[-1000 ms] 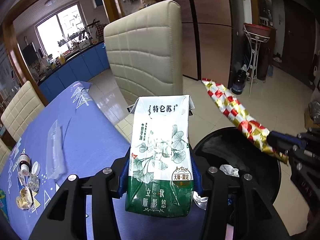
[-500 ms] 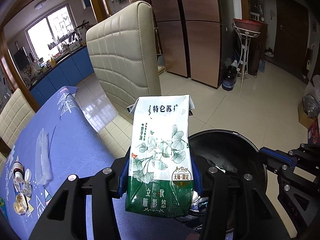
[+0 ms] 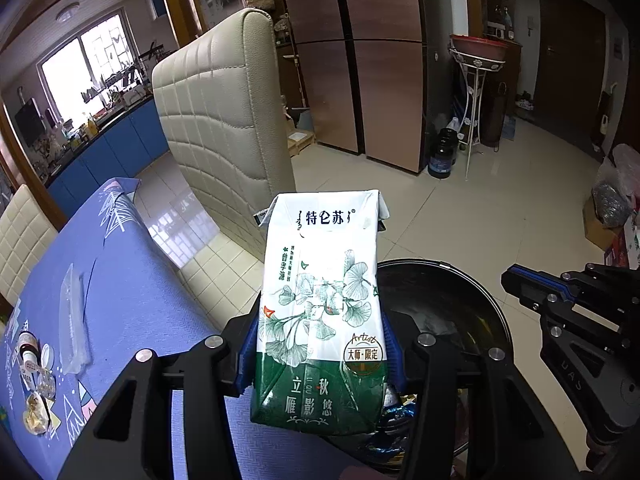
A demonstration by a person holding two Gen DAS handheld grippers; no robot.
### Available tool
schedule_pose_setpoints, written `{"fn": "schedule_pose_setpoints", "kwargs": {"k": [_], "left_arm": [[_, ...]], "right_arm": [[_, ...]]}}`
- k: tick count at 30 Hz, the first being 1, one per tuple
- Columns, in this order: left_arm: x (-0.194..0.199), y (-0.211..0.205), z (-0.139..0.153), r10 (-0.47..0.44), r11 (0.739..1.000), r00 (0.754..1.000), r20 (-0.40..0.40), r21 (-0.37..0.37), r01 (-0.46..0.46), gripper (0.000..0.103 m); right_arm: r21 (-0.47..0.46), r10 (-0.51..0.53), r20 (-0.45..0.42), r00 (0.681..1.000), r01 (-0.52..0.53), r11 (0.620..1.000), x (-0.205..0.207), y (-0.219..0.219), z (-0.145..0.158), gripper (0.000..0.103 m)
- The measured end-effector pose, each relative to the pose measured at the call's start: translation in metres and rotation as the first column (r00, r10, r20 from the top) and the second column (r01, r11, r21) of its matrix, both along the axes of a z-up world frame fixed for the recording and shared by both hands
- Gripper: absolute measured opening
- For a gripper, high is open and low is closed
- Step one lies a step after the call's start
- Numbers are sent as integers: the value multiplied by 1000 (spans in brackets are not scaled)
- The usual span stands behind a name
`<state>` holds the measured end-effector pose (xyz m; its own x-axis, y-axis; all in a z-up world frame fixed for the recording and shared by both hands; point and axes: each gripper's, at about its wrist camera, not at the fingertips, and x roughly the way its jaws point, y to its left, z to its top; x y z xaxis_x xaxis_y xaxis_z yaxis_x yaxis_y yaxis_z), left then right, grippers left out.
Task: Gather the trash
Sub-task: 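Open the right tool to drop the wrapper while the left tool drops the carton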
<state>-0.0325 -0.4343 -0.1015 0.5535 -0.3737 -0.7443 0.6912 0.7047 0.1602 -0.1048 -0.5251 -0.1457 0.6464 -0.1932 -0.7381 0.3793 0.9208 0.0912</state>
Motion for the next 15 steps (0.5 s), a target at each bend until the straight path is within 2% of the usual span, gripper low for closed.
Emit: {"fn": "schedule_pose_setpoints", "kwargs": {"k": [13, 15], "left_arm": [[-11, -11, -1, -43, 999, 998, -46, -6, 43, 51], [-12, -13, -2, -44, 999, 998, -46, 0, 44, 55]], "right_arm": [[28, -73, -32, 997, 74, 997, -7, -18, -8, 7], [27, -80, -35, 996, 81, 996, -7, -21, -9, 10]]}}
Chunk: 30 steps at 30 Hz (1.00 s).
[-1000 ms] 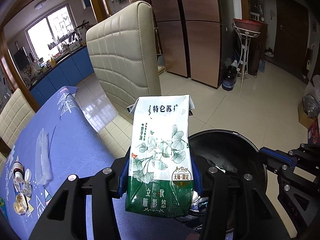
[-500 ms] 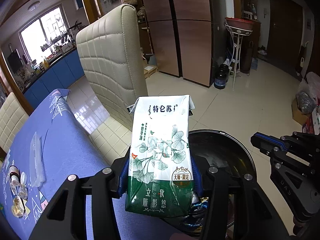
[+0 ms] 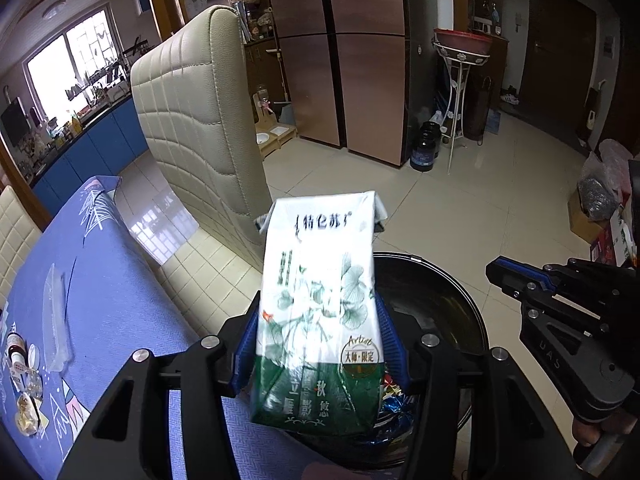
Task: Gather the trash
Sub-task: 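Open the right tool to drop the wrapper while the left tool drops the carton, then move both tools back over the table toward the gold wrapper and clear tray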
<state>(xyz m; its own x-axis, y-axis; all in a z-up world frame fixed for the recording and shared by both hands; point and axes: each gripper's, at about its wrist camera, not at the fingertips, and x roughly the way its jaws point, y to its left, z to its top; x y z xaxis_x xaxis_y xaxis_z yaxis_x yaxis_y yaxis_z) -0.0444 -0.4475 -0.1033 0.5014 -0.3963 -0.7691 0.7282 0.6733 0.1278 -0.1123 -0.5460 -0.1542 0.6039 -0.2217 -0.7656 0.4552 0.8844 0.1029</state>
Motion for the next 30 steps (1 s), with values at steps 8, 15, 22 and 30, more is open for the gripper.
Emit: {"fn": "schedule_pose_setpoints", "kwargs": {"k": [8, 15, 22, 30], "left_arm": [[-1, 1, 5, 11, 1000, 1000, 3, -22, -11, 79], [0, 13, 7, 53, 998, 998, 19, -27, -52, 84], [15, 42, 12, 144, 989, 989, 28, -42, -143, 84], [43, 101, 12, 276, 959, 961, 15, -67, -274, 84]], "right_arm": [[-31, -60, 57, 997, 62, 998, -10, -4, 7, 88], [-16, -48, 65, 997, 49, 999, -7, -3, 9, 88], [-23, 11, 61, 998, -10, 1000, 12, 16, 16, 89], [-63, 118, 60, 991, -114, 991, 50, 60, 29, 91]]}}
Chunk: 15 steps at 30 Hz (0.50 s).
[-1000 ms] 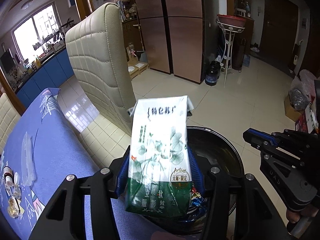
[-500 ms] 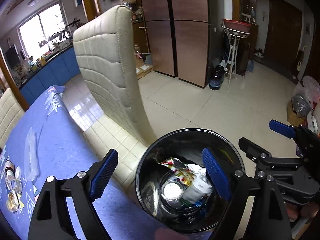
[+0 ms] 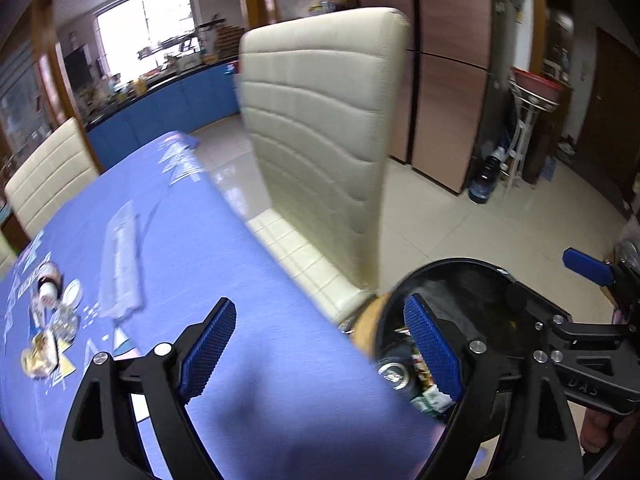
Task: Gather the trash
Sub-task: 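Move both tools back over the table toward the gold wrapper and clear tray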
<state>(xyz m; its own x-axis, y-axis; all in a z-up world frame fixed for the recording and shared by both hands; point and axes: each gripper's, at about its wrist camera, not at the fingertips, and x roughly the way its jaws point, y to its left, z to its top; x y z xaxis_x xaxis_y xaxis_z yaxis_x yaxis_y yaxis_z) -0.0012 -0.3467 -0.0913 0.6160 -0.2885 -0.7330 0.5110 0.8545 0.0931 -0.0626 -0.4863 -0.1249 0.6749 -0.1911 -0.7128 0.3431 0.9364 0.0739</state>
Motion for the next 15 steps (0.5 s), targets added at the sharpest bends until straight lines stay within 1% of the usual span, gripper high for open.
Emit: {"fn": "schedule_pose_setpoints", "kwargs": {"k": [6, 9, 12, 15], "left_arm": [[18, 48, 0, 82, 996, 997, 0, -15, -82, 84], [31, 81, -1, 136, 990, 991, -4, -25, -136, 84], [43, 114, 1, 197, 980, 980, 9, -19, -197, 84], [56, 151, 1, 277, 960, 958, 66, 26, -280, 84]], "right_arm": [[-36, 79, -3, 997, -79, 996, 28, 43, 10, 93], [-45, 118, -4, 993, -118, 992, 46, 68, 17, 95], [-48, 164, -13, 986, -165, 985, 67, 98, 22, 96], [-60, 219, -18, 976, -219, 974, 89, 134, 28, 98]]}}
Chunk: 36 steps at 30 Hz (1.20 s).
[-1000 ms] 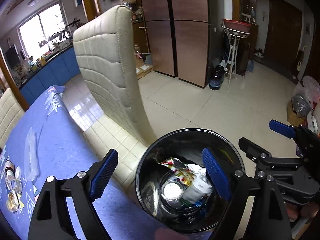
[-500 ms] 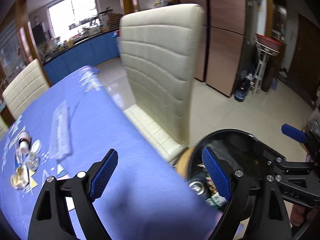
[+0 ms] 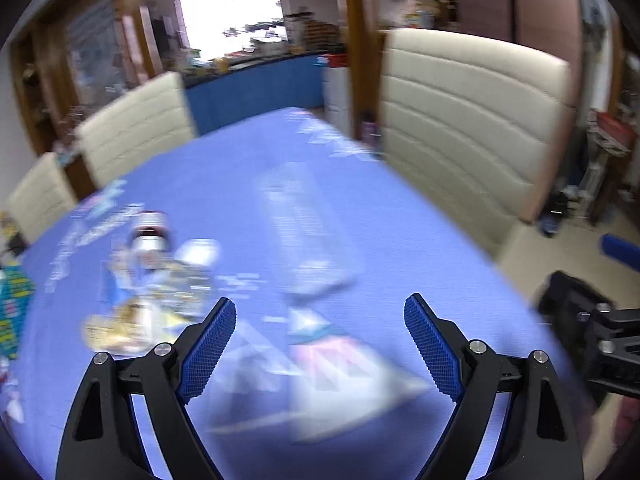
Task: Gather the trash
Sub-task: 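Move both tools back over the table toward the gold wrapper and clear tray, then grasp the clear plastic tray with the right tool while the left tool grasps the gold wrapper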
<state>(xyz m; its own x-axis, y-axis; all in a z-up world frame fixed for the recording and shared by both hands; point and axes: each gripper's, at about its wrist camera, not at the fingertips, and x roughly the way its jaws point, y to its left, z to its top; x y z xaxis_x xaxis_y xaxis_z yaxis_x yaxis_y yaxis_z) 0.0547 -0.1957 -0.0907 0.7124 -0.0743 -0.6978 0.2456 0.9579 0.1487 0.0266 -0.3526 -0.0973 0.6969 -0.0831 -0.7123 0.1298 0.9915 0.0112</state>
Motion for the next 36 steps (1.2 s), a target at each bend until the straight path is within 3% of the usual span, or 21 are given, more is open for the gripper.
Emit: {"fn": "schedule_pose_setpoints", "kwargs": {"k": [8, 15, 22, 25, 31, 33, 36], "left_arm": [[33, 112, -14, 225, 974, 974, -14, 29, -224, 84], [49, 164, -30, 301, 954, 951, -75, 6, -301, 84], [64, 180, -42, 283, 958, 951, -125, -18, -287, 88], [73, 189, -53, 276, 954, 940, -199, -60, -293, 89], [72, 192, -50, 256, 958, 950, -179, -87, -274, 86], [70, 190, -50, 249, 960, 953, -170, -88, -267, 77], [67, 185, -48, 241, 963, 957, -163, -82, -256, 70]], "right_arm": [[-23, 132, -30, 991, -132, 991, 57, 87, -5, 99], [-56, 187, -70, 980, -191, 980, 92, 138, -12, 99], [-64, 184, -108, 977, -191, 979, 116, 152, -21, 99], [-48, 181, -117, 976, -188, 981, 127, 156, -23, 99], [-52, 187, -129, 974, -195, 979, 138, 164, -30, 98], [-46, 195, -139, 971, -203, 978, 137, 165, -32, 92], [-43, 211, -163, 964, -221, 974, 135, 168, -38, 74]]}}
